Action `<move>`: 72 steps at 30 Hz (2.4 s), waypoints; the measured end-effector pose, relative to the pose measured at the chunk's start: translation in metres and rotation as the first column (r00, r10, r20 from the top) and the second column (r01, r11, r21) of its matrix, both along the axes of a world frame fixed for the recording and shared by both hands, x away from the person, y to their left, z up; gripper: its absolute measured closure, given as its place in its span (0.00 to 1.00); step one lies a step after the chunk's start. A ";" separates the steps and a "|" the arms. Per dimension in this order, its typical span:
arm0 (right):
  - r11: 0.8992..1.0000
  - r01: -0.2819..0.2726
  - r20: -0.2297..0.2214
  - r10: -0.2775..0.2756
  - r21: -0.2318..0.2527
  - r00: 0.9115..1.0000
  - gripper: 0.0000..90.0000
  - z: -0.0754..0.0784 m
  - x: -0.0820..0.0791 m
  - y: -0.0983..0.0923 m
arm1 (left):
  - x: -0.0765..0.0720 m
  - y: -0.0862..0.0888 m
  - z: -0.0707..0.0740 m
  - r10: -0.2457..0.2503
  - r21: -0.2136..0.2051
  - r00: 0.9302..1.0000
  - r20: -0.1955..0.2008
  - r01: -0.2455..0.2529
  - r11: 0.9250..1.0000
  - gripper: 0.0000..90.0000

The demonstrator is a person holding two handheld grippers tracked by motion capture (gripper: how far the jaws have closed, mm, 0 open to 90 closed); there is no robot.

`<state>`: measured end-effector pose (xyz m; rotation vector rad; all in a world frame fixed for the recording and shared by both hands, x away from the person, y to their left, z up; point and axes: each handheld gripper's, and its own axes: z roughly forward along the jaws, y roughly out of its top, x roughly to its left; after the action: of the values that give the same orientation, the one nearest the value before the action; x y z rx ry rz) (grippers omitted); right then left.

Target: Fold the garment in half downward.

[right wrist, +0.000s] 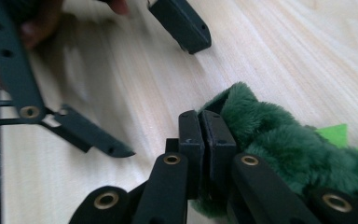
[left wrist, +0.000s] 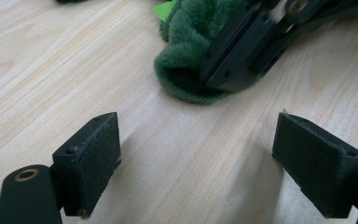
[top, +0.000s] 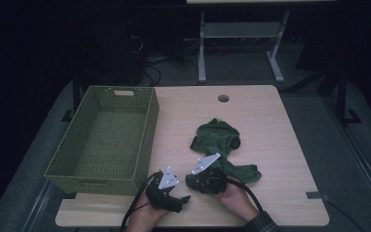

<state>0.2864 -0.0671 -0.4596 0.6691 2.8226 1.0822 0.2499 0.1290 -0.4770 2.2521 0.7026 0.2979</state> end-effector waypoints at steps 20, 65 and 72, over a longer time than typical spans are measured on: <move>0.980 0.066 0.091 -0.084 0.187 0.992 0.96 0.050 -0.001 -0.041 | 0.001 -0.001 -0.001 0.002 -0.012 1.000 -0.002 -0.002 1.000 0.16; 0.942 0.315 0.021 -0.319 0.112 0.947 0.99 0.020 0.036 -0.112 | 0.002 -0.001 0.000 -0.003 0.000 1.000 0.000 0.003 1.000 0.17; 0.954 0.297 -0.018 -0.297 0.035 0.955 0.99 0.001 0.042 -0.102 | 0.001 -0.001 0.000 -0.002 -0.002 1.000 -0.002 0.002 1.000 0.17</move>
<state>0.3285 -0.1686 -0.4588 1.0655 2.6012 1.0797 0.2514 0.1280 -0.4769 2.2517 0.7010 0.2945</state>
